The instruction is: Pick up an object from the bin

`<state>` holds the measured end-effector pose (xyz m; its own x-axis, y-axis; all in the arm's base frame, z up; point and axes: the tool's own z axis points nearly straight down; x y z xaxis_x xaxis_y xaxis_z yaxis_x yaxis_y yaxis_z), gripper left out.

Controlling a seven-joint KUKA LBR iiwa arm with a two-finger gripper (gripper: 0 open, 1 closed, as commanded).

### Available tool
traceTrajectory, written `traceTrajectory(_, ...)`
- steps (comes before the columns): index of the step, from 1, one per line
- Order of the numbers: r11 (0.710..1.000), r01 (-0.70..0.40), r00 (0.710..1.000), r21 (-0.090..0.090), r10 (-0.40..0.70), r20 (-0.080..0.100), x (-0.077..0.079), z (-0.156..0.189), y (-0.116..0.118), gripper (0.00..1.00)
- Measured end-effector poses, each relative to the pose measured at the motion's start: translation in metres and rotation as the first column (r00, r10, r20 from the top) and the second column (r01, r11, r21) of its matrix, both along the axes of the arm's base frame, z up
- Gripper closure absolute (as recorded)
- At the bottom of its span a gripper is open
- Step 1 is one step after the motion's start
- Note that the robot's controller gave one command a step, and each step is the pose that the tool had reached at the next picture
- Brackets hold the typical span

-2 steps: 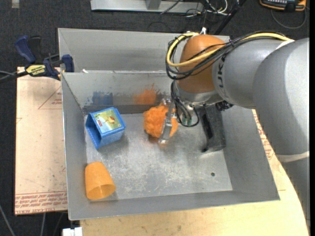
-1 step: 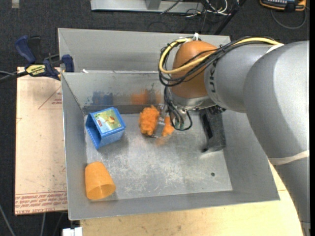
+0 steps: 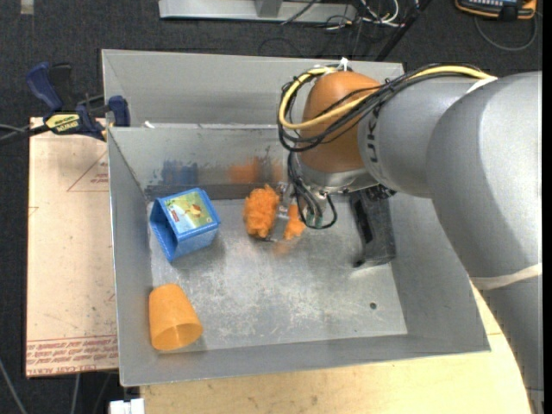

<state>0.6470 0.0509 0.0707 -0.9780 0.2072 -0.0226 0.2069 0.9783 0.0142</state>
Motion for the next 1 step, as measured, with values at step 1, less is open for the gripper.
traceTrajectory(1, 1.000, 0.007, 1.000, 0.001, -0.007, 0.004, 0.0095, 0.1015, -0.0018, 1.00)
